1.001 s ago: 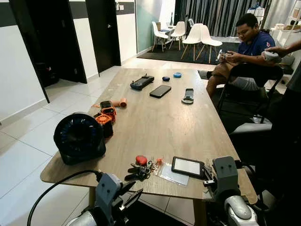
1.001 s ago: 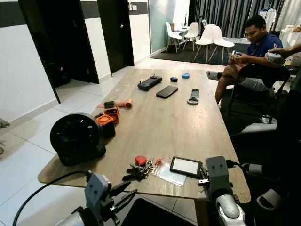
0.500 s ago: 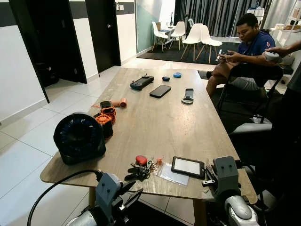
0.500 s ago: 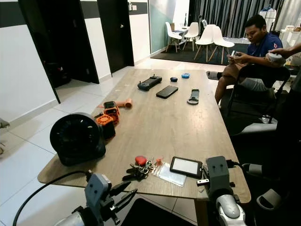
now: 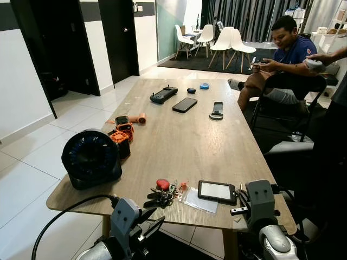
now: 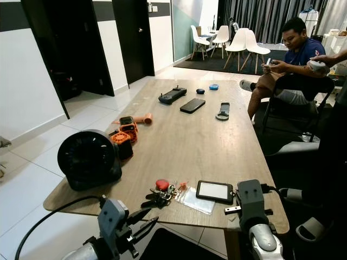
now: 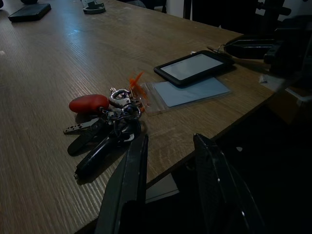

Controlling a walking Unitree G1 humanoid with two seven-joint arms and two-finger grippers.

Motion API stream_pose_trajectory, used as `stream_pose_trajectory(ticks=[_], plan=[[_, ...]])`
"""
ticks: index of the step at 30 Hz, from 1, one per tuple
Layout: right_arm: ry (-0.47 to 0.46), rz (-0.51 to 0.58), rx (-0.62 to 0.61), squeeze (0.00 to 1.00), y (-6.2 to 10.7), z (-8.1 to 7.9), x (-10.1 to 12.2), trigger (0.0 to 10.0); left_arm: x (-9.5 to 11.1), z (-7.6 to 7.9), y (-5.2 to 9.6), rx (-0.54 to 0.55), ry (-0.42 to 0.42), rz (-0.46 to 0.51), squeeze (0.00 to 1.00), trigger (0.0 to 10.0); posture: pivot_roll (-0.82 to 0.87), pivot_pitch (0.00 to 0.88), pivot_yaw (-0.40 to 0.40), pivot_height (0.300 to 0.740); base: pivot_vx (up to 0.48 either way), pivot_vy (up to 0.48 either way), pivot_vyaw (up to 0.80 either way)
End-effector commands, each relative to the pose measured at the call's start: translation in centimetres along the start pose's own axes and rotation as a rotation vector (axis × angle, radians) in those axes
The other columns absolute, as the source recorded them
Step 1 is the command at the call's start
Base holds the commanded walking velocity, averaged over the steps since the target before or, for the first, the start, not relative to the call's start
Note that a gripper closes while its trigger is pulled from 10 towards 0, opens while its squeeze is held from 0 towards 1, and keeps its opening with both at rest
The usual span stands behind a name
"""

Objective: Hang keys on a hook

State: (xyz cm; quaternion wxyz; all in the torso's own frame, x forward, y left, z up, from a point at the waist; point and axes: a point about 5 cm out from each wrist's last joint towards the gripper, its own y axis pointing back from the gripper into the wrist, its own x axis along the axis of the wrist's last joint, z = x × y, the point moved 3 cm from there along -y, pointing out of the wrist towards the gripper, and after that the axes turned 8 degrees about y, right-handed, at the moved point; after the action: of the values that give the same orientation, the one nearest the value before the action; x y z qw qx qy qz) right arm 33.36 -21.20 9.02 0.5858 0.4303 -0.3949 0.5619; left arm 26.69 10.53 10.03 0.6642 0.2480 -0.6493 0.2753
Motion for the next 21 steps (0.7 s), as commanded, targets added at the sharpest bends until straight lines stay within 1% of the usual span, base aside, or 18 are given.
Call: stream_pose_trajectory(ticks=[1, 4, 5, 7, 9, 21], plan=[[-0.021, 0.005, -0.002, 0.00, -0.1, 0.0, 0.1, 0.0, -0.6, -0.3, 0.3, 0.004, -0.009, -0.040, 0.00, 10.0, 0.04, 0.065, 0.030, 0.740, 0.000, 0.000, 0.00], [-0.025, 0.012, -0.004, 0.00, -0.1, 0.1, 0.2, 0.0, -0.6, -0.3, 0.3, 0.004, -0.009, -0.040, 0.00, 10.0, 0.04, 0.065, 0.030, 0.740, 0.000, 0.000, 0.00], [-0.027, 0.028, -0.006, 0.00, -0.1, 0.1, 0.5, 10.0, -0.6, -0.3, 0.3, 0.004, -0.010, -0.039, 0.00, 10.0, 0.04, 0.064, 0.029, 0.740, 0.000, 0.000, 0.00], [-0.031, 0.055, -0.007, 0.00, -0.2, 0.1, 1.1, 10.0, -0.6, -0.3, 0.2, 0.005, -0.011, -0.036, 0.00, 10.0, 0.04, 0.062, 0.027, 0.740, 0.000, 0.000, 0.00], [-0.030, 0.059, -0.008, 0.00, -0.2, 0.2, 1.1, 10.0, -0.5, -0.3, 0.1, 0.005, -0.011, -0.034, 0.00, 10.0, 0.04, 0.062, 0.024, 0.740, 0.000, 0.000, 0.00], [-0.027, 0.048, -0.004, 0.00, -0.4, 0.1, 1.0, 10.0, -0.1, -0.6, -0.3, 0.010, -0.021, -0.021, 0.00, 10.0, 0.04, 0.066, 0.019, 0.740, 0.000, 0.000, 0.00]])
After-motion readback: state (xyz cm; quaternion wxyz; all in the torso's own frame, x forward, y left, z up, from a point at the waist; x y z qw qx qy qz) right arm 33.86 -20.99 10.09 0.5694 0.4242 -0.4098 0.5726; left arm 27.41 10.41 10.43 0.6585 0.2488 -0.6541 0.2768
